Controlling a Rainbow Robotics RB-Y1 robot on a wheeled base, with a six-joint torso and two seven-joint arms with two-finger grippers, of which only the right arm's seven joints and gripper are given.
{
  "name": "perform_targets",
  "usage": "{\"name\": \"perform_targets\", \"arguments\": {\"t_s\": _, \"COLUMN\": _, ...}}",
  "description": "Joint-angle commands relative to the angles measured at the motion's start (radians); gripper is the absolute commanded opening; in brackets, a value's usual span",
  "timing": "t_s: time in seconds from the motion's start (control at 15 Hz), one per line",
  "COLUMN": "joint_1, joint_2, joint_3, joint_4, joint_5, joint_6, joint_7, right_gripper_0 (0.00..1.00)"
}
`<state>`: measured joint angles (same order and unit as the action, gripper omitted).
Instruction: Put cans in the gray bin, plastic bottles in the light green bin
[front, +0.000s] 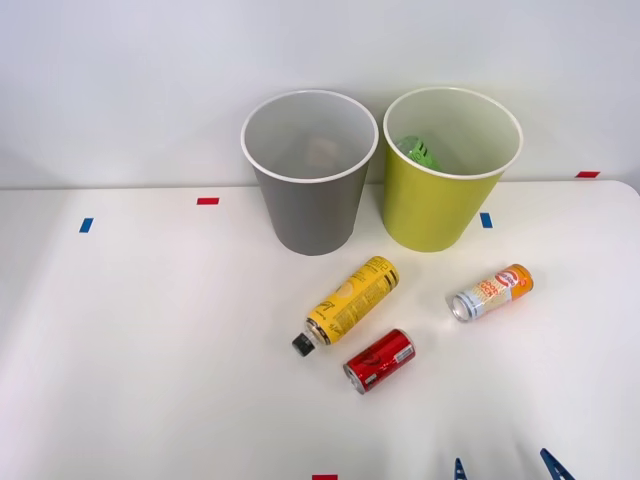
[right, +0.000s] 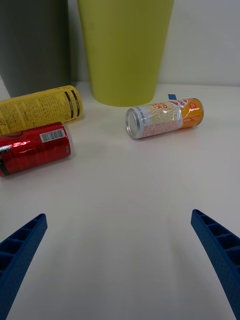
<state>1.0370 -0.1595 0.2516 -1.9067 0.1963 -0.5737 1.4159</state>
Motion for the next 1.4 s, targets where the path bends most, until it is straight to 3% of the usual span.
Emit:
{"name": "perform_targets", "arguments": {"t_s": 0.07, "joint_1": 0.0, "joint_2": 0.0, "joint_3": 0.0, "joint_4": 0.0, "joint_5": 0.0, "joint_6": 0.0, "joint_7": 0.0, "right_gripper_0": 1.0}}
{"name": "perform_targets", "arguments": {"t_s": 1.4, "joint_1": 0.0, "joint_2": 0.0, "joint_3": 0.0, "joint_4": 0.0, "joint_5": 0.0, "joint_6": 0.0, "joint_7": 0.0, "right_gripper_0": 1.0}}
